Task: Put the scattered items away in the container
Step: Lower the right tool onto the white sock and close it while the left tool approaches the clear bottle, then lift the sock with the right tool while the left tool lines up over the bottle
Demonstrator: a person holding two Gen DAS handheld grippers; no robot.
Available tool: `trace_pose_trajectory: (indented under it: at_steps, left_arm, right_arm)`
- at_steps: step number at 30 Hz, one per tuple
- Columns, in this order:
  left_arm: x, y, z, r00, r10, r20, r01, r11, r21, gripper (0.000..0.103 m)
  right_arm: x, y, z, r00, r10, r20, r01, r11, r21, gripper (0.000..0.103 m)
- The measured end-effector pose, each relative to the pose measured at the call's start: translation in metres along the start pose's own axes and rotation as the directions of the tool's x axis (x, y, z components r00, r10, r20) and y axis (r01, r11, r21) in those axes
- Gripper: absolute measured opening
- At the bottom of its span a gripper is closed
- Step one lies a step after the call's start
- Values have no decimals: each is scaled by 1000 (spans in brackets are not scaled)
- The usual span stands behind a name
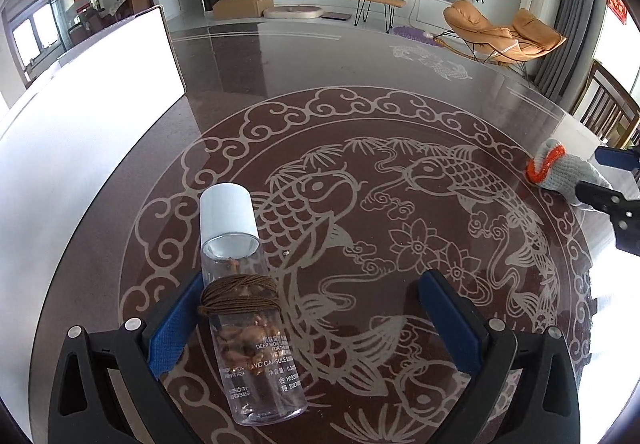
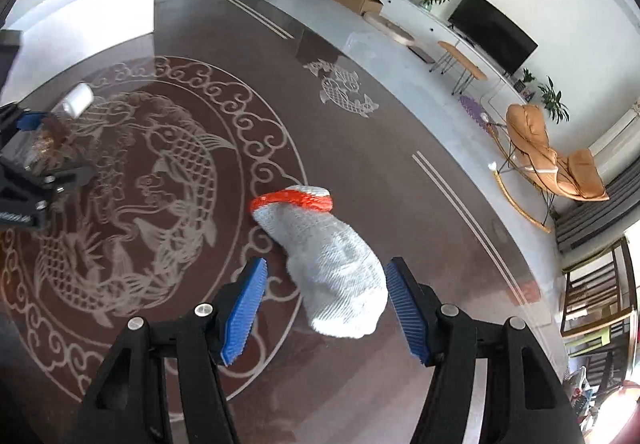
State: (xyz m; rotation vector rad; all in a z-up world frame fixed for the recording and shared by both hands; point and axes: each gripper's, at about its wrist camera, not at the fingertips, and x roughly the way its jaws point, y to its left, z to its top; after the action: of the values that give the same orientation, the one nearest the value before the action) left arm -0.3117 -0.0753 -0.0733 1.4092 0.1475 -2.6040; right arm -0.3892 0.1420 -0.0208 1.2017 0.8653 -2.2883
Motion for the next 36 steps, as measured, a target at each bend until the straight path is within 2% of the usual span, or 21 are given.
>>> trace_pose_trajectory:
  at_steps: [1, 3, 4, 5, 9, 11, 12, 14, 17, 19, 21, 23, 27, 30, 33, 36]
  left_arm:
    - [1, 0, 1, 1000, 0, 0, 0, 1000, 0, 103]
    - [2, 0, 2, 1000, 0, 0, 0, 1000, 0, 103]
    - [2, 0, 2, 1000, -1, 0, 1, 1000, 0, 103]
    - [2, 0, 2, 1000, 0, 0, 0, 1000, 0, 103]
    - [1, -3, 0, 1000, -21, -3, 21, 999, 26, 103]
    - [-2, -11, -3, 997, -73, -10, 74, 992, 105, 103]
    - [-4, -20, -6, 993, -116, -17, 117, 978, 173, 103]
    - [-11, -39, -15, 979, -200, -39, 202, 930, 307, 103]
    - [-21, -55, -30, 957, -279, -72, 283, 859, 428, 103]
    - [-26, -56, -37, 953, -294, -79, 297, 842, 450, 103]
    - [-28, -49, -38, 959, -274, -65, 275, 860, 430, 103]
    - [-32, -38, -37, 965, -259, -36, 252, 886, 389, 103]
    - [-30, -24, -36, 956, -288, -56, 290, 897, 335, 103]
    - [-28, -31, -33, 962, -265, -71, 273, 897, 347, 103]
    - [-38, -49, -33, 957, -286, -54, 282, 866, 413, 103]
    - [-49, -75, -30, 951, -309, -34, 279, 801, 530, 103]
  right_arm:
    - [11, -5, 4, 1000, 1, -31, 0, 999, 35, 63]
    - [28, -14, 8, 995, 59, -76, -50, 991, 125, 61]
    - [33, -15, 8, 992, 85, -92, -70, 985, 156, 54]
    - [34, -13, 7, 991, 89, -98, -72, 983, 172, 49]
    - [17, -5, -21, 993, 102, -66, -81, 960, 268, 47]
    - [-5, 5, -49, 990, 135, -32, -118, 943, 310, 47]
    - [-18, 14, -66, 987, 159, -14, -145, 933, 329, 47]
    - [-49, 36, -103, 982, 186, 11, -178, 917, 358, 47]
    - [-96, 64, -155, 990, 136, 46, -142, 899, 415, 47]
    - [-117, 76, -181, 996, 59, 62, -81, 881, 466, 47]
    - [-125, 83, -196, 997, -11, 70, -26, 865, 500, 47]
    - [-120, 87, -202, 998, -15, 67, -22, 856, 516, 48]
    - [-115, 92, -197, 997, -50, 65, 10, 862, 507, 49]
    - [-109, 89, -191, 996, -66, 57, 29, 864, 503, 50]
    - [-102, 82, -192, 996, -67, 59, 27, 853, 521, 50]
    - [-97, 74, -199, 996, -62, 64, 17, 832, 554, 55]
